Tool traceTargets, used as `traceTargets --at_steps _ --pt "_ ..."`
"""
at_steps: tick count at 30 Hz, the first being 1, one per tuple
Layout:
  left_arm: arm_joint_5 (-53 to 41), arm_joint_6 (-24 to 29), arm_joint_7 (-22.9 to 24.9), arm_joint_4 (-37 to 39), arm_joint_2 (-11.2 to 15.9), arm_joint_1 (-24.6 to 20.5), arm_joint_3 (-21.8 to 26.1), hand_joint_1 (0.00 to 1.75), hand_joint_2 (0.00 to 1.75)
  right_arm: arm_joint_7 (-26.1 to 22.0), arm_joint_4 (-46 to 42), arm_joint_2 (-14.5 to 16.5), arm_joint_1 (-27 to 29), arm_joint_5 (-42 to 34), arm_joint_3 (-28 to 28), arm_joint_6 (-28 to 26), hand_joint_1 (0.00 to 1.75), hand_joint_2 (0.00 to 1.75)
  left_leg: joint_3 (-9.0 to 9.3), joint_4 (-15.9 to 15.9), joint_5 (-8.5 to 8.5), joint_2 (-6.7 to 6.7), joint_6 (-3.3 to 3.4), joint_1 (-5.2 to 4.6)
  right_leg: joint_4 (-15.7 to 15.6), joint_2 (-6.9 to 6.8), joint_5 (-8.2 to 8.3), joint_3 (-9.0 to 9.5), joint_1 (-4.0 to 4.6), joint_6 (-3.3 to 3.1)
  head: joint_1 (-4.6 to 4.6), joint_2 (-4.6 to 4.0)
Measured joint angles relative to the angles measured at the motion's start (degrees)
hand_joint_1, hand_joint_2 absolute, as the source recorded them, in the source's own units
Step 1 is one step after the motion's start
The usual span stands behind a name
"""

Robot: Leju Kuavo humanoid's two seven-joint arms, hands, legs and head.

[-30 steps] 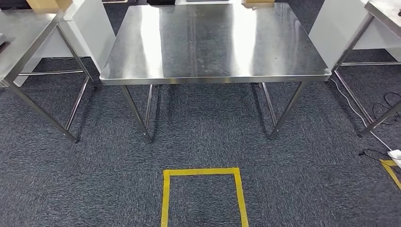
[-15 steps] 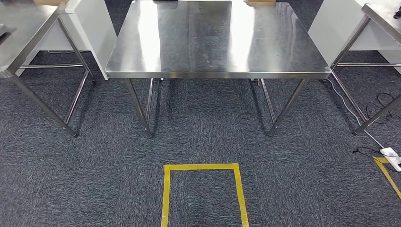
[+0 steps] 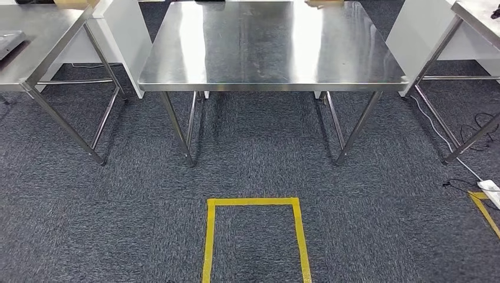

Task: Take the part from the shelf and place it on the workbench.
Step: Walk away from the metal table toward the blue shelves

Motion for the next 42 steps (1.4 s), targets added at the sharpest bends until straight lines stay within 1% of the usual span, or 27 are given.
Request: traceTargets --at_steps 1,2,3,4,5,6,8,9,10,11,13,21,24,27,28,30,31,32,33,34,35,36,37,38,39,41,42 --pt "-0.01 0.01 0.01 0.0 0.01 0.03 0.01 0.0 0.0 0.05 0.0 0.01 0.01 -0.03 0.03 -0.01 0.0 0.0 -0.91 2.69 -2.7 -0.07 -0.31 0.16 -0.04 -0.16 0.54 -0.5 -0.15 -0.55 -0.26 0.0" --pt "-0.02 0.01 0.01 0.0 0.01 0.05 0.01 0.0 0.0 0.1 0.0 0.01 0.04 -0.06 0.04 -0.01 0.0 0.0 -1.95 6.24 -5.59 -0.09 -0.62 0.25 0.01 -0.26 1.0 -0.99 0.0 -0.89 -0.53 0.0" --pt "-0.06 0.01 0.02 0.0 0.01 0.07 0.01 0.0 0.0 0.14 0.0 0.0 0.08 -0.1 0.04 -0.02 0.0 0.0 -2.85 9.87 -7.81 -0.1 -0.9 0.32 0.11 -0.36 1.46 -1.49 0.12 -1.02 -0.73 0.0" --pt "-0.1 0.01 0.04 0.0 0.01 0.09 0.01 0.0 0.0 0.15 0.0 0.01 0.1 -0.14 0.04 -0.02 0.0 0.0 -3.2 12.42 -8.82 -0.11 -1.1 0.33 0.28 -0.38 1.87 -2.04 0.22 -0.99 -0.78 0.0" --pt "-0.15 0.01 0.05 0.0 0.01 0.1 0.01 0.0 0.0 0.17 0.0 0.01 0.12 -0.19 0.04 -0.02 0.0 0.0 -2.56 12.99 -8.63 -0.11 -1.17 0.34 0.54 -0.38 2.19 -2.58 0.28 -0.89 -0.83 0.0" --pt "-0.21 0.01 0.07 0.0 0.01 0.11 0.01 0.0 0.0 0.2 0.0 0.02 0.15 -0.24 0.04 -0.02 0.0 0.0 -0.79 11.28 -7.55 -0.1 -1.11 0.34 0.86 -0.37 2.42 -3.18 0.3 -0.77 -0.9 0.0" --pt "-0.26 0.01 0.09 0.0 0.04 0.02 0.0 0.0 0.0 0.24 0.0 0.08 0.16 -0.36 0.04 -0.02 0.0 0.0 4.87 3.49 -5.38 -0.16 -0.52 0.28 1.55 -0.33 2.69 -4.13 0.37 -0.43 -1.09 0.01" --pt "-0.28 0.01 0.11 0.0 0.07 -0.03 -0.01 0.0 0.0 0.25 0.0 0.13 0.14 -0.4 0.04 -0.02 0.0 0.0 6.93 0.31 -4.68 -0.2 -0.09 0.13 1.76 -0.32 2.85 -4.41 0.42 -0.17 -1.07 0.01" --pt "-0.3 0.02 0.14 0.0 0.09 -0.07 -0.01 0.0 0.0 0.2 0.0 0.18 0.12 -0.46 0.04 -0.02 0.0 0.0 8.11 -1.68 -4.44 -0.23 0.34 -0.06 1.9 -0.32 3.06 -4.58 0.45 0.16 -1.05 0.01" --pt "-0.31 0.02 0.17 0.0 0.1 -0.09 -0.01 0.0 0.0 0.14 0.0 0.21 0.09 -0.51 0.04 -0.02 0.0 0.0 8.25 -2.24 -4.51 -0.24 0.68 -0.26 1.92 -0.33 3.29 -4.7 0.46 0.5 -1.05 0.01" --pt "-0.32 0.03 0.21 0.0 0.1 -0.07 -0.01 0.0 0.0 0.04 0.0 0.23 0.05 -0.54 0.04 -0.02 0.0 0.0 8.07 -2.34 -4.21 -0.24 0.95 -0.46 1.92 -0.32 3.54 -4.77 0.4 0.89 -1.13 0.0" --pt "-0.32 0.03 0.21 0.0 0.1 -0.08 -0.01 0.0 0.0 0.02 0.0 0.23 0.04 -0.54 0.04 -0.02 0.0 0.0 8.05 -2.38 -4.23 -0.24 1.0 -0.47 1.9 -0.32 3.59 -4.8 0.37 0.96 -1.19 0.0" --pt "-0.32 0.03 0.22 0.0 0.11 -0.08 -0.01 0.0 0.0 -0.03 0.0 0.27 0.05 -0.54 0.04 -0.02 0.0 0.0 7.98 -2.36 -4.15 -0.24 1.11 -0.52 1.85 -0.33 3.74 -4.85 0.35 1.17 -1.23 0.01" --pt "-0.3 0.09 0.22 0.0 0.08 -0.08 0.0 0.0 0.0 -0.16 0.0 0.37 0.12 -0.54 0.04 -0.02 0.0 0.0 7.83 -3.16 -3.25 -0.07 1.83 -0.19 1.8 -0.31 3.95 -5.09 0.72 1.66 -1.21 0.01" --pt "-0.28 0.19 0.17 0.0 0.05 -0.08 0.0 0.0 0.0 -0.18 0.01 0.39 0.15 -0.51 0.06 -0.02 0.0 0.0 7.38 -3.65 -2.44 0.04 2.26 -0.03 4.21 -0.28 2.17 -6.23 0.76 1.55 -0.9 0.01" --pt "-0.26 0.36 0.05 0.0 0.03 0.02 0.01 0.0 0.0 -0.2 0.02 0.39 0.22 -0.47 0.09 -0.01 0.0 0.0 5.91 -4.22 -0.75 0.34 2.71 0.11 12.13 -0.23 -2.67 -9.1 0.38 1.48 -0.22 0.0" --pt "-0.25 0.42 0.0 0.0 0.0 0.11 0.01 0.0 0.0 -0.2 0.02 0.34 0.24 -0.44 0.11 -0.01 0.0 0.0 4.59 -4.07 0.24 0.42 2.52 0.18 12.45 -0.22 -3.87 -7.7 -0.16 2.2 0.19 0.0" --pt "-0.25 0.47 -0.09 -0.02 -0.03 0.22 0.01 0.0 0.0 -0.19 0.04 0.3 0.28 -0.44 0.13 0.01 0.0 0.0 3.46 -3.58 1.08 0.41 1.88 0.17 9.78 0.0 -3.4 -5.12 -0.4 2.7 0.3 0.01" --pt "-0.26 0.55 -0.22 -0.02 -0.05 0.45 0.03 0.0 0.0 -0.17 0.06 0.25 0.33 -0.43 0.15 0.02 0.0 0.0 1.64 -0.82 -0.5 0.32 1.02 0.32 6.06 0.06 -1.96 -2.66 -0.64 2.44 0.04 0.01" --pt "-0.26 0.64 -0.36 -0.03 -0.07 0.63 0.04 0.0 0.0 -0.15 0.07 0.21 0.37 -0.43 0.18 0.03 0.0 0.0 -0.23 3.09 -2.95 0.18 0.18 0.46 1.51 0.09 -0.26 -0.26 -0.72 1.82 -0.35 0.01" --pt "-0.26 0.74 -0.5 -0.03 -0.05 0.81 0.07 0.0 0.0 -0.13 0.09 0.23 0.45 -0.43 0.2 0.04 0.0 0.0 -1.84 7.58 -5.96 0.04 -0.39 0.51 0.92 0.12 0.33 -0.76 -0.47 0.57 -0.8 0.01" --pt "-0.25 0.81 -0.56 -0.02 -0.04 1.0 0.11 0.0 0.0 -0.11 0.09 0.22 0.53 -0.42 0.21 0.04 0.0 0.0 -3.14 12.08 -9.11 -0.02 -0.65 0.68 1.03 -0.08 1.12 -1.59 -0.39 -0.22 -1.24 0.0" --pt "-0.21 0.85 -0.57 -0.02 -0.04 1.08 0.13 0.0 0.0 -0.1 0.09 0.23 0.61 -0.38 0.22 0.04 0.0 0.0 -3.2 13.9 -9.67 -0.02 -0.59 0.68 1.15 -0.12 1.48 -2.08 -0.23 -0.22 -1.31 0.0" --pt "-0.11 0.89 -0.6 -0.02 -0.05 1.2 0.16 0.0 0.0 -0.08 0.09 0.22 0.71 -0.27 0.25 0.04 0.0 0.0 -2.12 13.52 -9.08 -0.02 -0.41 0.67 1.3 -0.13 1.77 -2.59 -0.09 -0.16 -1.34 0.0" --pt "0.01 0.92 -0.64 -0.01 -0.06 1.31 0.19 0.0 0.0 0.0 0.09 0.21 0.81 -0.13 0.32 0.05 0.0 0.0 0.08 10.95 -7.76 -0.04 -0.1 0.65 1.44 -0.11 2.0 -2.98 0.03 -0.06 -1.39 0.0" --pt "0.22 0.95 -0.78 0.0 -0.05 1.45 0.26 0.0 0.0 0.22 0.1 0.21 0.91 0.22 0.53 0.09 0.0 0.0 5.84 2.8 -5.33 -0.15 0.76 0.48 1.65 -0.06 2.35 -3.48 0.29 0.27 -1.51 0.0" --pt "0.28 0.98 -0.87 0.0 -0.03 1.47 0.32 0.0 0.0 0.31 0.11 0.21 0.91 0.36 0.65 0.15 0.0 0.0 7.78 -0.24 -4.72 -0.2 1.08 0.33 1.71 -0.06 2.55 -3.61 0.41 0.57 -1.46 0.0"
